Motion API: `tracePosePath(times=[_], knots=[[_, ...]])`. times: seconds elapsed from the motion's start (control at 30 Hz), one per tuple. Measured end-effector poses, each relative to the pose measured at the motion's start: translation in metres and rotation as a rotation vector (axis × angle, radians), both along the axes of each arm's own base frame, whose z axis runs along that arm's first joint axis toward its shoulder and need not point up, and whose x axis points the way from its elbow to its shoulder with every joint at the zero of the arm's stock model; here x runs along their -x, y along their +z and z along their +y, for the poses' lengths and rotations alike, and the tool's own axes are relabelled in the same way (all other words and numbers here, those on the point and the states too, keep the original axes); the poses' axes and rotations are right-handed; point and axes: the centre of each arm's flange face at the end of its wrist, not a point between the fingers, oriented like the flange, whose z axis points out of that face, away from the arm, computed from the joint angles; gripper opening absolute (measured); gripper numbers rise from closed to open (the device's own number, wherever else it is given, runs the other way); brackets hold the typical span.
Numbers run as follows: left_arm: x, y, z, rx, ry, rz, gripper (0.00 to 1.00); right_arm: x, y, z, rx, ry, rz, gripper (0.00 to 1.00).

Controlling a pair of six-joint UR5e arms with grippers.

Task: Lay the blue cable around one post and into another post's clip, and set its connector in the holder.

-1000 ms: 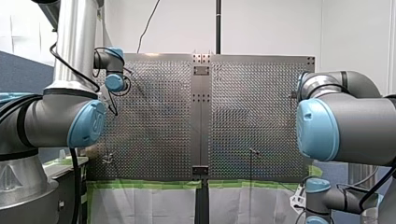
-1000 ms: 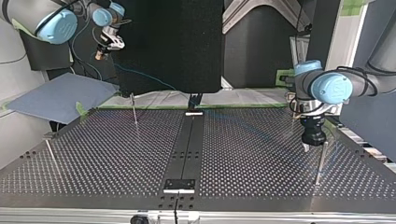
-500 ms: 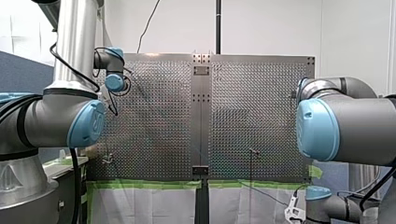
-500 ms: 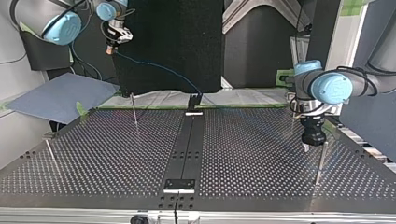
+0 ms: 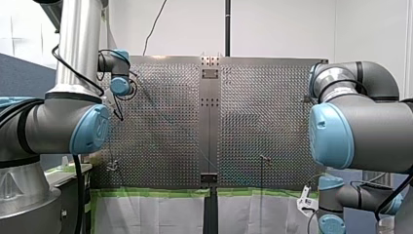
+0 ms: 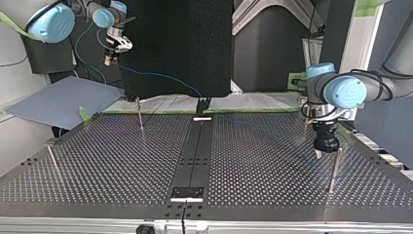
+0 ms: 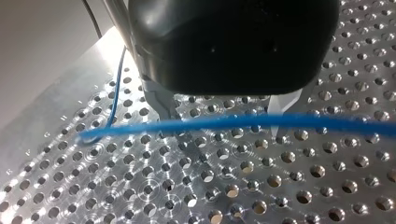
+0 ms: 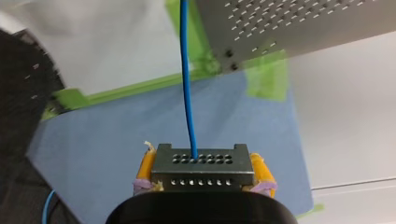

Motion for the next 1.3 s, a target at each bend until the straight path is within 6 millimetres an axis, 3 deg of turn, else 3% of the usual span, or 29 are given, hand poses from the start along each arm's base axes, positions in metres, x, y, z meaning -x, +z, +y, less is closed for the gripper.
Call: tracePosePath(times=[0.67,1.3], knots=[[0.001,0.0,-0.01,-0.003,-0.017,0.0,1.0,-0.024,0.073,-0.029,0.014,0.134,0.036,0.0],[0.002,0.0,-0.016,-0.003,-0.029,0.001,1.0,-0.038,0.158,-0.076,0.159,0.27,0.051,0.0]])
